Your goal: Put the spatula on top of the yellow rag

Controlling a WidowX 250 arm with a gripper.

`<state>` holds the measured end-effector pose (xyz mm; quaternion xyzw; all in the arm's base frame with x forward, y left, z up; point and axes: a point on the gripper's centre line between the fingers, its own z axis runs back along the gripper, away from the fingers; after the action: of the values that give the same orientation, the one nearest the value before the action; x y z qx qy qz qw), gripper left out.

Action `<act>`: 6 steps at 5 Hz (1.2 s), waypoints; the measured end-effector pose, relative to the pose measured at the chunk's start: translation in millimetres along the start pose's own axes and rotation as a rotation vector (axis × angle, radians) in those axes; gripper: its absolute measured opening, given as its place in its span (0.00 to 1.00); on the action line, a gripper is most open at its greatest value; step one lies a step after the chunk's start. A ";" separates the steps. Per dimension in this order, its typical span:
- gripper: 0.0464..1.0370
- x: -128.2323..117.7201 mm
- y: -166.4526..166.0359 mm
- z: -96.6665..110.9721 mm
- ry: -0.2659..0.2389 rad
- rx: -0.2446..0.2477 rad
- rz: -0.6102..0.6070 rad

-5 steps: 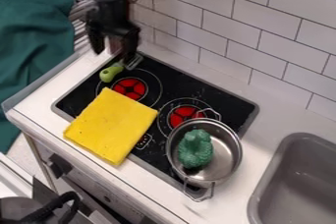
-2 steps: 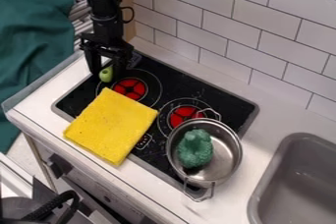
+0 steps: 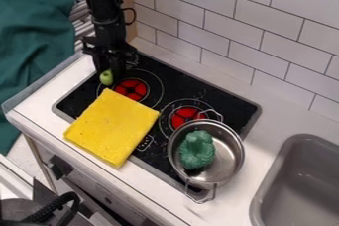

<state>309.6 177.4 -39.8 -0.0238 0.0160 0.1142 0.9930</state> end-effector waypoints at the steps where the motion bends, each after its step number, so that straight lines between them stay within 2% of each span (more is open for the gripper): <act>1: 0.31 5.6 -18.1 23.6 -0.113 -0.056 -0.028; 2: 0.31 -3.0 -51.8 59.5 -0.205 -0.039 -0.072; 3: 0.31 -32.0 -75.0 69.3 -0.205 -0.011 -0.087; 4: 0.31 -75.5 -58.9 65.3 -0.169 0.042 -0.036; 5: 0.31 -115.2 -32.4 48.7 -0.117 0.074 0.035; 6: 0.31 -122.1 -20.2 45.8 -0.123 0.057 0.028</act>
<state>196.6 132.5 11.3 0.0117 -0.0415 0.1291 0.9907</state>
